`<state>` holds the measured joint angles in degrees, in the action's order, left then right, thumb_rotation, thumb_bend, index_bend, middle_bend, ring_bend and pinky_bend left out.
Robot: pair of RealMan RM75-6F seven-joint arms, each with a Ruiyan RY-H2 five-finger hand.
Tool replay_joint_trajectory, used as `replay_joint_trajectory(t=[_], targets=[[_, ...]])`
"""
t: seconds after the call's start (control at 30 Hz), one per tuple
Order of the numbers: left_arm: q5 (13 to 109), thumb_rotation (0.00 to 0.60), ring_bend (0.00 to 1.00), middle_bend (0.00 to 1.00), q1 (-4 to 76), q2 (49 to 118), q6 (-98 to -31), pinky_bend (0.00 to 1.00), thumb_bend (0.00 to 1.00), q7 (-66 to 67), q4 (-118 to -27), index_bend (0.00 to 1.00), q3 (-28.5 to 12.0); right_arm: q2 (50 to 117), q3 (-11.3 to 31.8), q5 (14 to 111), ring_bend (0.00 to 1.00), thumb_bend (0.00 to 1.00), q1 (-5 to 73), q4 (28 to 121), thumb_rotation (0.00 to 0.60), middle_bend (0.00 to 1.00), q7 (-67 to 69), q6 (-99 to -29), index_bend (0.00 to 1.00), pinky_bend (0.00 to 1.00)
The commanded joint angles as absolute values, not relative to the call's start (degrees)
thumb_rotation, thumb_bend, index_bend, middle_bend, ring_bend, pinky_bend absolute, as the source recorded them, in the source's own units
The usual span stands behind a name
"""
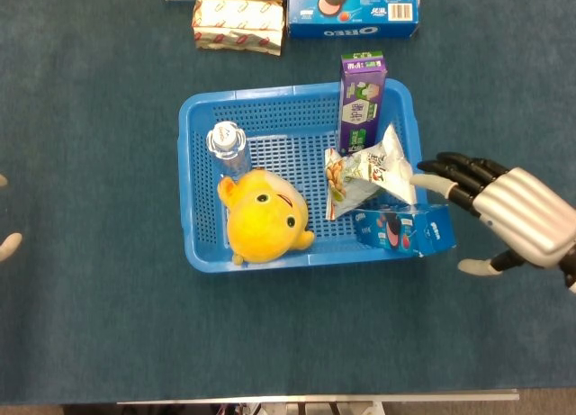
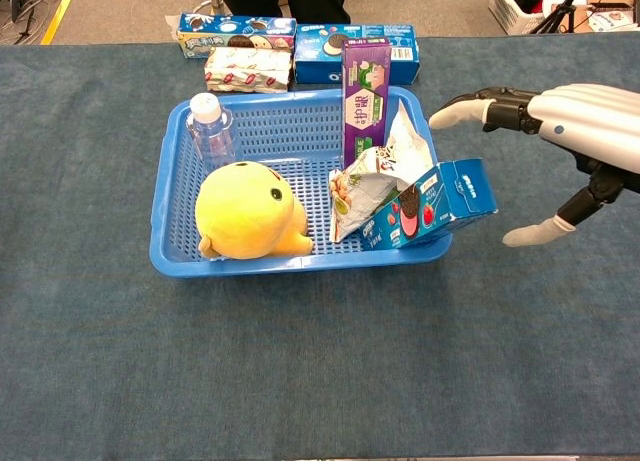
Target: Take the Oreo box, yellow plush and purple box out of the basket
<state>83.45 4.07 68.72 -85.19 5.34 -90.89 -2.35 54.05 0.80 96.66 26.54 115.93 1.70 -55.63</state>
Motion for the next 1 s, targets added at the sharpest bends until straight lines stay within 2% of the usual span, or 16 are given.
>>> replay_joint_trajectory(t=[0.03, 0.27, 0.53, 0.83, 1.0], targets=[[83.5, 0.600, 0.16, 0.33, 4.0, 68.7, -85.3, 0.15, 0.01, 5.1, -90.8, 0.35, -2.3, 55.8, 0.5, 96.2, 0.07, 0.00, 26.9, 114.9, 0.600, 0.11, 1.6, -55.5, 0.13, 0.20], [83.4, 0.600, 0.16, 0.33, 3.8, 68.8, -85.3, 0.15, 0.01, 4.5, -90.3, 0.35, -2.2, 58.7, 0.1, 95.9, 0.07, 0.00, 27.0, 112.9, 0.600, 0.12, 1.6, -56.5, 0.13, 0.20], [83.5, 0.600, 0.16, 0.33, 3.6, 69.0, -85.2, 0.15, 0.01, 4.1, -90.0, 0.35, -2.1, 61.2, -0.2, 95.6, 0.10, 0.00, 26.7, 110.8, 0.600, 0.23, 2.0, -58.4, 0.14, 0.20], [83.5, 0.600, 0.16, 0.33, 3.5, 69.2, -85.2, 0.15, 0.01, 3.8, -89.7, 0.35, -2.0, 63.6, -0.6, 94.9, 0.23, 0.00, 26.6, 108.3, 0.600, 0.36, 3.0, -59.6, 0.28, 0.21], [83.4, 0.600, 0.16, 0.33, 3.4, 69.2, -85.1, 0.15, 0.01, 3.4, -89.6, 0.35, -2.0, 65.5, -0.7, 94.9, 0.26, 0.00, 26.4, 106.4, 0.600, 0.39, 4.2, -60.7, 0.31, 0.21]])
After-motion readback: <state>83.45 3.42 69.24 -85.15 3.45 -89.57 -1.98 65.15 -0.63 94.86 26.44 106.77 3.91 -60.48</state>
